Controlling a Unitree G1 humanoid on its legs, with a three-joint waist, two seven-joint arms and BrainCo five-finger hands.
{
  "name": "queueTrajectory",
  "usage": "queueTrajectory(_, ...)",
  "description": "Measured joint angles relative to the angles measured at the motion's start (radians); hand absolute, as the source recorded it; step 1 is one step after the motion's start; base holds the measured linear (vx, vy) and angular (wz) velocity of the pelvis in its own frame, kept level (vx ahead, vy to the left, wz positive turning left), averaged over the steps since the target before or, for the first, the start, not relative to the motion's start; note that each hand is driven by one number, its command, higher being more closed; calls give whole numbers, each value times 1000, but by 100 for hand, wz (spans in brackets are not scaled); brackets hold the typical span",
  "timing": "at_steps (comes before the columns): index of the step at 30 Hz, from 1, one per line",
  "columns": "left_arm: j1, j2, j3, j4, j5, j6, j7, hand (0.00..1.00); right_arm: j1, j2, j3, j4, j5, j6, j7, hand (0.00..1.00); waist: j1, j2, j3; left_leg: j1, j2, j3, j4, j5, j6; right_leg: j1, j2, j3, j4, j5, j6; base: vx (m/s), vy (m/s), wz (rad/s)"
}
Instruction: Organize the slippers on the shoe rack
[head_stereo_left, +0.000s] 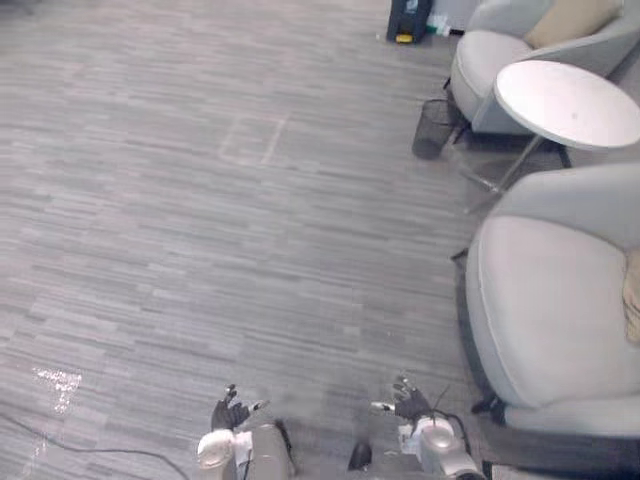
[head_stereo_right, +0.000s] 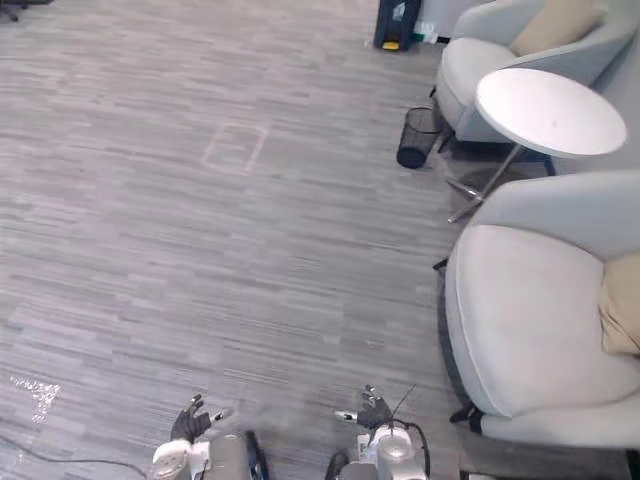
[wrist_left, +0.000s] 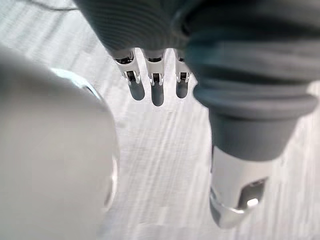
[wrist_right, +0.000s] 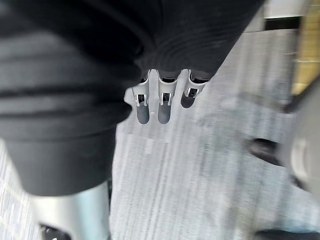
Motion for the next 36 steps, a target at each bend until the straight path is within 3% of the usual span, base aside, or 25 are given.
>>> queueTrajectory(1, -5, -2, 0, -2, 0, 0, -1, 0, -10, 2, -10, -1, -1, 0, -5, 0, 4, -5, 5, -13, -41, 15, -169, 93, 25, 17, -11, -11, -4, -10, 22, 378, 180, 17)
queueTrajectory(2, -3, -1, 1, -2, 0, 0, -1, 0, -11, 6, -23, -1, -2, 1, -7, 0, 12, -4, 3, -2, -70, 11, -257, 229, 73, 39, -15, -13, -4, -29, 53, 510, 182, 33)
queueTrajectory(3, -9, 10, 3, -3, 0, 1, 0, 0, -16, 18, -27, -1, -2, 3, -10, 0, 15, -41, 8, 30, -112, 17, -287, 234, 91, 59, -40, -13, -10, -37, 66, 459, 129, 50)
queueTrajectory(6, -11, 28, 7, -21, -10, 1, 0, 0, -60, 36, -23, 0, -4, -1, -8, 0, 23, -55, 7, 49, -136, 6, -299, 210, 135, 74, -47, 2, -10, 61, 83, 461, 146, 36)
queueTrajectory(7, 3, 37, 10, -20, -10, 1, 0, 0, -74, 45, -23, 0, -5, -6, -7, 0, 29, -54, 7, 81, -140, 7, -296, 186, 136, 88, -52, 13, 24, 96, 116, 400, 162, 8)
queueTrajectory(9, 32, 35, 8, -20, -13, 2, 0, 0, -70, 51, -19, 5, -5, -10, -5, 0, 30, -41, 4, 150, -129, -4, -291, 117, 108, 48, -77, 37, 245, 94, 124, 347, 193, 19)
queueTrajectory(10, 41, 36, 1, -19, -16, 3, 0, 0, -53, 49, -19, 5, -7, -9, -5, 0, 24, -44, 3, 194, -138, -30, -292, 87, 102, -19, -121, 49, 464, 137, 173, 312, 172, 39)
queueTrajectory(11, 45, 37, -2, -19, -16, 3, 0, 0, -46, 48, -19, 5, -7, -8, -5, 0, 21, -43, 3, 213, -142, -44, -299, 70, 102, -55, -134, 65, 559, 145, 185, 296, 97, 59)
queueTrajectory(12, 53, 40, -10, -17, -17, 4, 1, 0, -36, 49, -17, 7, -7, -6, -3, 0, 10, -41, 4, 260, -148, -70, -317, 49, 111, -147, -134, 119, 748, 89, 176, 317, 53, 53)
queueTrajectory(13, 58, 41, -11, -17, -17, 4, 3, 0, -25, 48, -15, 7, -7, -4, -3, 0, 5, -38, 5, 300, -148, -86, -340, 43, 107, -196, -118, 135, 811, 44, 150, 392, 37, 64)
queueTrajectory(15, 61, 43, -9, -18, -18, 3, 17, 0, -4, 44, -12, 8, -7, -1, -3, 0, -12, -28, 3, 380, -138, -125, -388, 46, 88, -296, -91, 80, 730, -58, 65, 380, -5, 59)
queueTrajectory(17, 44, 37, -9, -18, -21, 2, 20, 0, -6, 39, -12, 7, -6, -1, -3, 0, -22, -11, 9, 399, -116, -160, -392, 30, 72, -364, -51, 52, 536, -67, 41, 317, -67, 59)
queueTrajectory(20, 21, 31, -9, -4, -20, 1, 20, 0, 6, 36, -22, 18, -4, 0, -3, 0, -50, -9, 11, 449, -118, -220, -438, 14, 34, -416, -23, 89, 87, 106, 61, 447, -177, 75)
queueTrajectory(22, 33, 28, -8, 14, -16, 1, 20, 0, 27, 34, -26, 15, -5, 0, -3, 0, -55, -21, 0, 529, -127, -266, -442, -48, -6, -403, -26, 171, 50, 207, 45, 452, -244, 68)
queueTrajectory(23, 31, 23, -7, 24, -16, 1, 20, 0, 29, 22, -32, 13, -4, 0, -2, 0, -63, -8, -13, 542, -106, -289, -425, -75, -19, -413, -14, 180, 119, 236, 26, 583, -331, 85)
queueTrajectory(24, 28, 0, -3, 35, -15, 1, 18, 0, 27, 7, -38, 17, -4, 0, -2, 0, -61, 37, -38, 521, -68, -325, -348, -104, -41, -431, 0, 143, 208, 172, -6, 594, -317, 70)
queueTrajectory(25, 28, -14, 1, 38, -15, 0, 18, 0, 26, 1, -50, 21, -4, 1, -3, 0, -57, 48, -39, 467, -45, -323, -222, -101, -48, -416, 0, 121, 224, 135, -13, 817, -406, 76)
queueTrajectory(26, 28, -31, 8, 41, -15, 2, 18, 0, 31, 1, -64, 17, -3, 2, -3, 0, -60, 60, -32, 377, -13, -318, 0, -67, -96, -367, 10, 94, 211, 112, -15, 574, -268, 53)
queueTrajectory(27, 28, -40, 12, 40, -15, 2, 18, 0, 33, 0, -65, 15, -3, 4, -3, 0, -59, 70, -25, 322, 18, -309, 128, -23, -116, -328, 25, 89, 194, 102, -26, 650, -290, 45)
queueTrajectory(28, 40, -48, 13, 36, -16, 4, 15, 0, 34, 3, -62, 14, -2, 10, -4, 0, -47, 77, -17, 240, 94, -259, 345, -10, -119, -248, 60, 80, 150, 80, -57, 508, -192, 12)
queueTrajectory(29, 40, -39, 13, 26, -15, 3, 16, 0, 38, 13, -61, 16, -2, 12, -5, 0, -36, 74, -15, 195, 134, -202, 434, -22, -98, -186, 73, 81, 115, 65, -64, 486, -164, -3)
queueTrajectory(30, 41, -31, 12, 24, -16, 2, 16, 0, 36, 20, -61, 16, -1, 12, -5, 0, -29, 57, -12, 164, 139, -165, 445, -32, -78, -153, 73, 83, 88, 59, -66, 462, -125, -12)
queueTrajectory(32, 31, -26, 12, 12, -16, 2, 16, 0, 20, 24, -63, 16, 2, 12, -6, 0, -18, 40, -14, 80, 117, -64, 318, -52, -44, -98, 64, 97, 30, 64, -55, 484, -41, -28)
queueTrajectory(34, 18, -24, 13, 3, -16, 0, 15, 0, -5, 26, -70, 19, 2, 13, -7, 0, -6, 30, -8, 17, 50, -50, 65, -41, -30, -67, 40, 130, 0, 57, -38, 459, 93, -45)
queueTrajectory(36, 8, -16, 13, -1, -16, -1, 15, 0, -24, 28, -74, 26, 1, 13, -9, 0, -1, 13, 9, 1, -15, -59, -179, 57, -32, -19, 1, 138, -22, 41, -13, 475, 207, -30)
